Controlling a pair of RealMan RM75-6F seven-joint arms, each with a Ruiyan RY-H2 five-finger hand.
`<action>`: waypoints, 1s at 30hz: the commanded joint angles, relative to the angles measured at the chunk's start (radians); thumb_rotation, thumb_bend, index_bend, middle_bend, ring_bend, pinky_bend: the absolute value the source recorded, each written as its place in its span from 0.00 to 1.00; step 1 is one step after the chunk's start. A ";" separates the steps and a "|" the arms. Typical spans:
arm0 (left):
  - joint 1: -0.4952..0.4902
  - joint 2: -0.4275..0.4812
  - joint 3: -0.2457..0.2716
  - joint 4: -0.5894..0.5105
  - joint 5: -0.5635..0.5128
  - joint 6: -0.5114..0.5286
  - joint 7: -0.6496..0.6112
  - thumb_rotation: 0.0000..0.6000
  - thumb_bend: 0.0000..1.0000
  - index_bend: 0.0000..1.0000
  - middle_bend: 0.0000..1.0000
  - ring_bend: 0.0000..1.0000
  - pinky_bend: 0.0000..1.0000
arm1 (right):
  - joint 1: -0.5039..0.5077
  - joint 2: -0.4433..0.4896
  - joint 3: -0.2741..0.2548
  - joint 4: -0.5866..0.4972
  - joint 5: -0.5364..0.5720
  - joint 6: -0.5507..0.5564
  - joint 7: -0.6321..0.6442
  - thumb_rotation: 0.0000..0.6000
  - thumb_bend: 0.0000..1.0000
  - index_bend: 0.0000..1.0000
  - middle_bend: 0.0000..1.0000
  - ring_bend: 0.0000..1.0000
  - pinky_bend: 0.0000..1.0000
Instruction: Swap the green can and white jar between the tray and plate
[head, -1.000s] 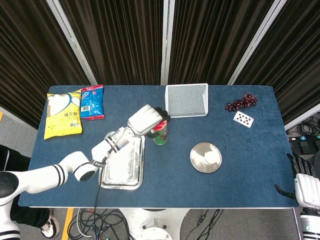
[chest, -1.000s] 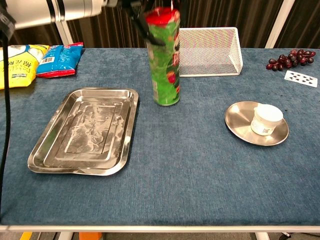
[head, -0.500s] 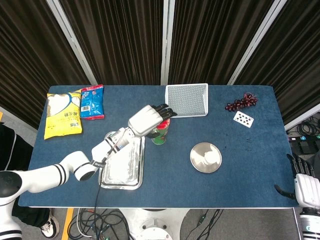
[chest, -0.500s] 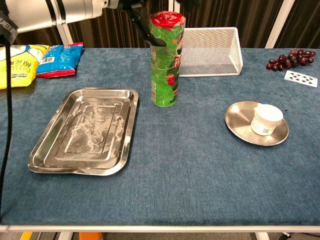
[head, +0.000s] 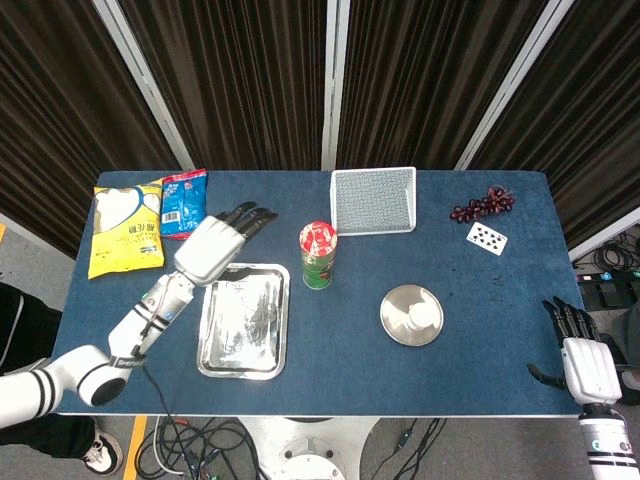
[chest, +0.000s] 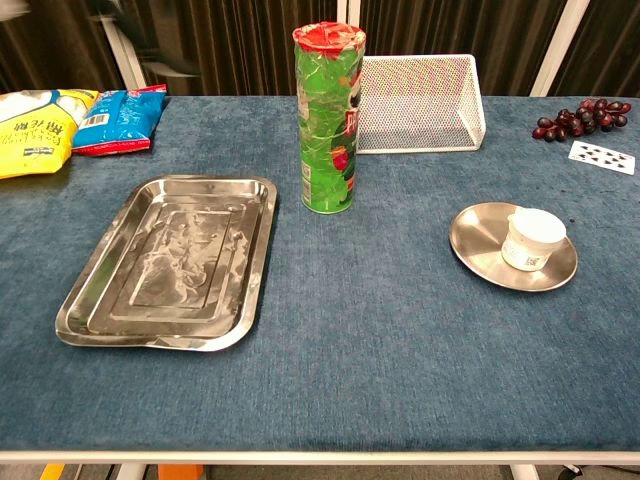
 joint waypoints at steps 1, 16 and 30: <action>0.201 0.079 0.109 -0.099 -0.002 0.206 0.064 1.00 0.14 0.10 0.14 0.10 0.41 | 0.042 0.001 0.007 -0.046 -0.026 -0.030 -0.062 1.00 0.09 0.00 0.02 0.00 0.02; 0.554 0.012 0.245 0.000 0.041 0.475 -0.042 1.00 0.11 0.18 0.17 0.10 0.38 | 0.250 -0.033 0.057 -0.187 0.001 -0.246 -0.341 1.00 0.09 0.01 0.12 0.03 0.13; 0.662 -0.015 0.228 0.066 0.087 0.523 -0.128 1.00 0.11 0.18 0.17 0.10 0.37 | 0.360 -0.165 0.068 -0.130 0.187 -0.369 -0.509 1.00 0.10 0.15 0.24 0.15 0.26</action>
